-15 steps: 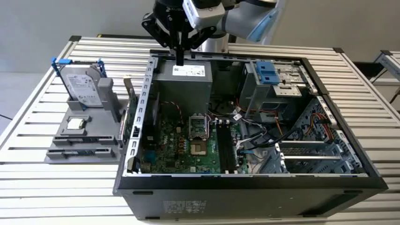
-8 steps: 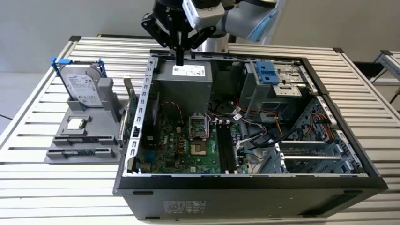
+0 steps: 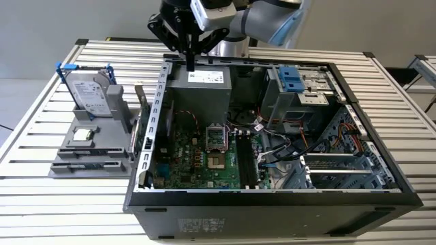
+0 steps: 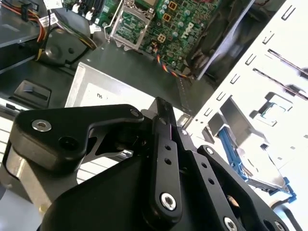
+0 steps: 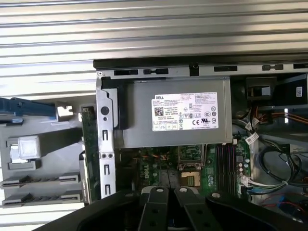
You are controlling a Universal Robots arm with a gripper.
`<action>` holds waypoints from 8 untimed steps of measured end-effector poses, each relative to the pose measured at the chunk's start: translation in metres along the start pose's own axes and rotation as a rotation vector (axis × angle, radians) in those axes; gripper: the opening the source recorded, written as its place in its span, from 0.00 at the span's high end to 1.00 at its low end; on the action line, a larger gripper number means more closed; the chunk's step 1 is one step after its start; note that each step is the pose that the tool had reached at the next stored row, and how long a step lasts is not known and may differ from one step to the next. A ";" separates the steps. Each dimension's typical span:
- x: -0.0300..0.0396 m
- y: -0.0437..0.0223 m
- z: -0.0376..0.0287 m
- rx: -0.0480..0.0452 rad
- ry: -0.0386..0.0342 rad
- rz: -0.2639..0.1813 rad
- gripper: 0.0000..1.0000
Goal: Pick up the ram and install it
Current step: 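Reach for the ram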
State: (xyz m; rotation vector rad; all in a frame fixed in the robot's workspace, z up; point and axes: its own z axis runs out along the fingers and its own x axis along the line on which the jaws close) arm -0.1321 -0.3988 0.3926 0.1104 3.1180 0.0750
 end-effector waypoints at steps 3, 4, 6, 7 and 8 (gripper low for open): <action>0.0042 -0.0003 -0.0001 0.0000 0.0000 0.000 1.00; 0.0059 -0.0004 -0.0001 -0.0001 0.0000 0.000 1.00; 0.0092 -0.0006 -0.0002 0.0000 0.0000 0.000 1.00; 0.0107 -0.0008 -0.0002 0.0000 0.0000 0.000 1.00; 0.0121 -0.0009 -0.0003 0.0000 0.0000 0.000 1.00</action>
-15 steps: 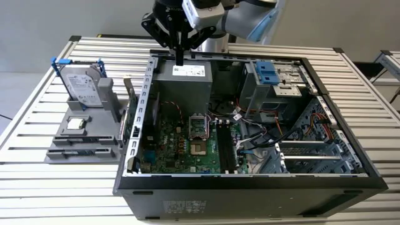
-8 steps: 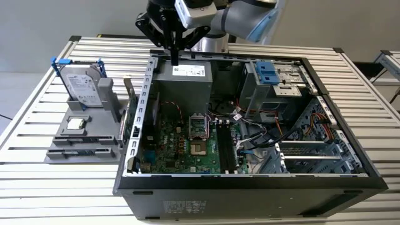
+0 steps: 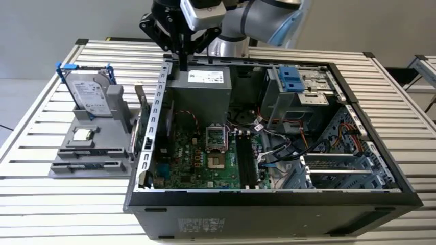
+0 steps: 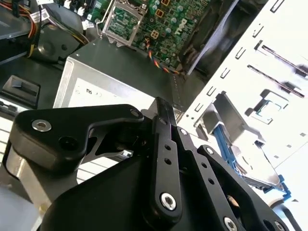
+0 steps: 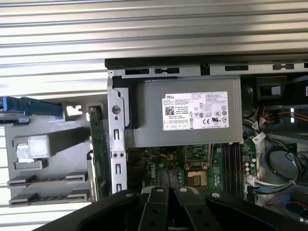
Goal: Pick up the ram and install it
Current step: 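Reach for the ram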
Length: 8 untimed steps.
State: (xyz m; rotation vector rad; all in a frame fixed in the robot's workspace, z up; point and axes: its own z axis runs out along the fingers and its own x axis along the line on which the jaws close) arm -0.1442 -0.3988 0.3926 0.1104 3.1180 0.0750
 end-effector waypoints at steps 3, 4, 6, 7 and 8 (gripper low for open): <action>0.0038 -0.0003 -0.0001 0.0000 0.0000 0.000 1.00; 0.0048 -0.0003 -0.0001 0.0000 0.0000 0.000 1.00; 0.0073 -0.0005 -0.0001 0.0000 0.0000 0.000 1.00; 0.0088 -0.0006 -0.0002 0.0000 0.0000 0.000 1.00; 0.0105 -0.0007 -0.0002 -0.0001 0.0000 0.000 1.00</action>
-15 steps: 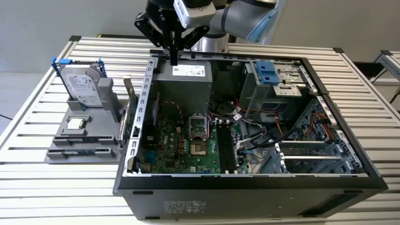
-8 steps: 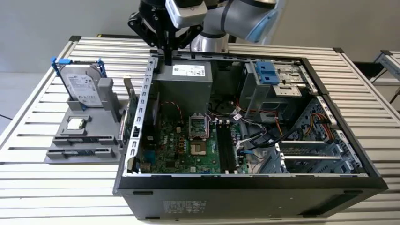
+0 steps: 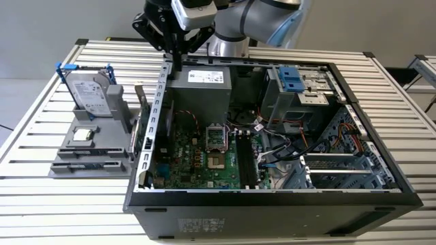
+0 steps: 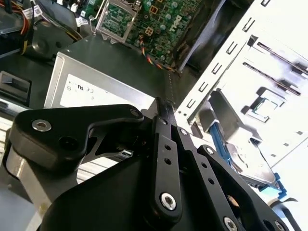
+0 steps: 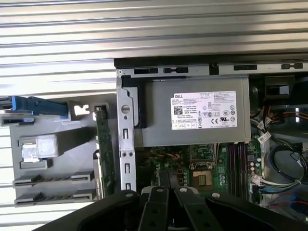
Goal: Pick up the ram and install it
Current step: 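Reach for the ram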
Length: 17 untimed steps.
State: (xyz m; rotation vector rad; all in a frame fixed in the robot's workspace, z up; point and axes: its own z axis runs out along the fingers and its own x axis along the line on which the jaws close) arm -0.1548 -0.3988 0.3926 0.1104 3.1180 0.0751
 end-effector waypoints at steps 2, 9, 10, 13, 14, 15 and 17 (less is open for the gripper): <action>0.0028 -0.0002 -0.0001 0.0001 0.0001 0.000 1.00; 0.0124 -0.0009 -0.0003 0.0000 0.0000 0.000 1.00; 0.0137 -0.0010 -0.0003 0.0001 0.0000 0.000 1.00; 0.0174 -0.0012 -0.0004 0.0000 0.0000 0.000 1.00; 0.0187 -0.0013 -0.0004 0.0000 0.0000 0.000 1.00; 0.0200 -0.0014 -0.0005 0.0000 0.0001 0.000 1.00; 0.0224 -0.0016 -0.0005 0.0000 0.0000 0.000 1.00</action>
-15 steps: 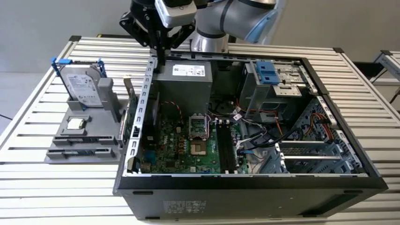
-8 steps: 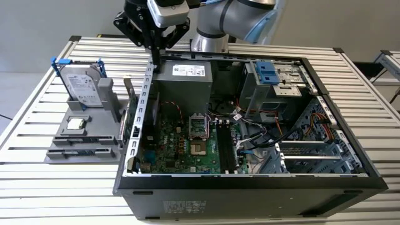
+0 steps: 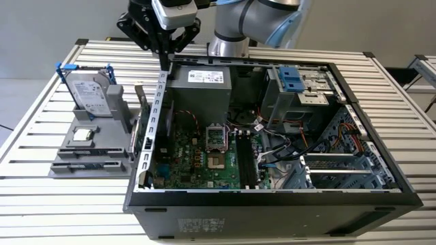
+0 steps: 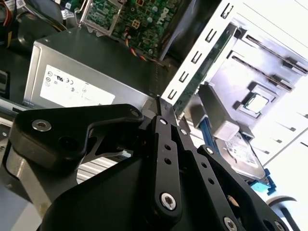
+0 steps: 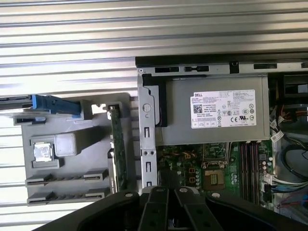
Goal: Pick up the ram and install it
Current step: 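Reach for the ram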
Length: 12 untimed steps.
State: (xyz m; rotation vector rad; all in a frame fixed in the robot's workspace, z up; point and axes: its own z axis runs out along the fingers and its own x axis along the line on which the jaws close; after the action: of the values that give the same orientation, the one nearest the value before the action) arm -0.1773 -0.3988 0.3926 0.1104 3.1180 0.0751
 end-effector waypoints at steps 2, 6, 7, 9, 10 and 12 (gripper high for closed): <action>0.0023 -0.0002 -0.0001 0.0001 0.0000 0.000 1.00; 0.0067 -0.0005 -0.0002 0.0000 0.0000 0.000 1.00; 0.0077 -0.0005 -0.0002 0.0000 0.0000 0.000 1.00; 0.0096 -0.0007 -0.0003 0.0001 0.0001 0.000 1.00; 0.0106 -0.0007 -0.0003 0.0001 0.0001 0.000 1.00; 0.0127 -0.0009 -0.0003 0.0001 0.0001 0.000 1.00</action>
State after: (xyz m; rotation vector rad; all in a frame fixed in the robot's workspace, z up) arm -0.1900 -0.3988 0.3926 0.1104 3.1180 0.0750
